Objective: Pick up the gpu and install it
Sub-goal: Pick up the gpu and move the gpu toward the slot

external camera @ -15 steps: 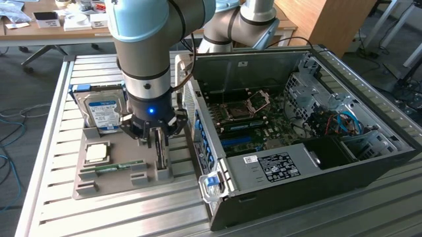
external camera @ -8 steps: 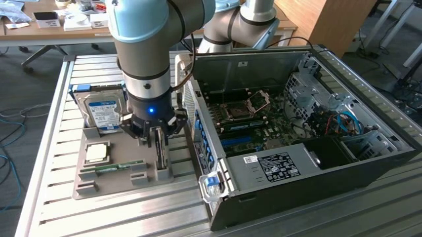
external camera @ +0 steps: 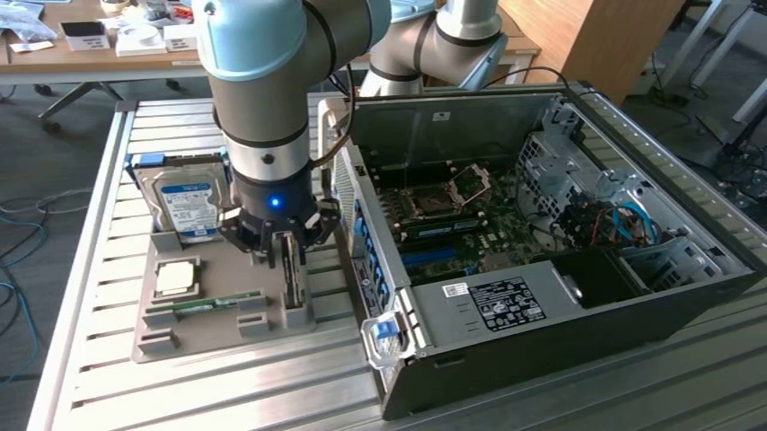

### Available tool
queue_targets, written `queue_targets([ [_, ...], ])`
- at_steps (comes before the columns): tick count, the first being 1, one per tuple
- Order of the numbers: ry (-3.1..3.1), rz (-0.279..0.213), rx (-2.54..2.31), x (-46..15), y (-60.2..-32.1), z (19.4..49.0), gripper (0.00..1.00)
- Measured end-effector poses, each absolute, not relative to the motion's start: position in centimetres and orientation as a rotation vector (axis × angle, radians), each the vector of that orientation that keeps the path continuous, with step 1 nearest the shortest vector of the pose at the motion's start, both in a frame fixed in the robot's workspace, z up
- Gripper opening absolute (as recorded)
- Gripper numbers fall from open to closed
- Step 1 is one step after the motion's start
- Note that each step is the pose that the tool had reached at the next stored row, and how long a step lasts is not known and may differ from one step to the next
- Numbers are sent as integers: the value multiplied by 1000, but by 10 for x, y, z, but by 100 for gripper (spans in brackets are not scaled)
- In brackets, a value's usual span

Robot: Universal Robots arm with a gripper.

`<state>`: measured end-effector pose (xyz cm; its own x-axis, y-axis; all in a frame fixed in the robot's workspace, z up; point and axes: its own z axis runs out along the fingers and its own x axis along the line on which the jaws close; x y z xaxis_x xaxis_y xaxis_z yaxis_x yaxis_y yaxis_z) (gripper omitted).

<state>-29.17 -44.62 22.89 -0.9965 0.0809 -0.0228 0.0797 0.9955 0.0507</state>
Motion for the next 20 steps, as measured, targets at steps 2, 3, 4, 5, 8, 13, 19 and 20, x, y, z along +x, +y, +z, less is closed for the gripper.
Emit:
queue_targets([
  [2,3113,78,125,-292,-446,229,45],
  [3,3113,78,125,-292,-446,228,45],
  [4,3113,78,125,-292,-446,228,45],
  [5,3113,78,125,-292,-446,228,45],
  [8,3113,78,125,-292,-446,228,45],
  [13,3113,78,125,-292,-446,228,43],
  [19,3113,78,125,-292,-446,228,27],
  [20,3113,78,125,-292,-446,228,27],
])
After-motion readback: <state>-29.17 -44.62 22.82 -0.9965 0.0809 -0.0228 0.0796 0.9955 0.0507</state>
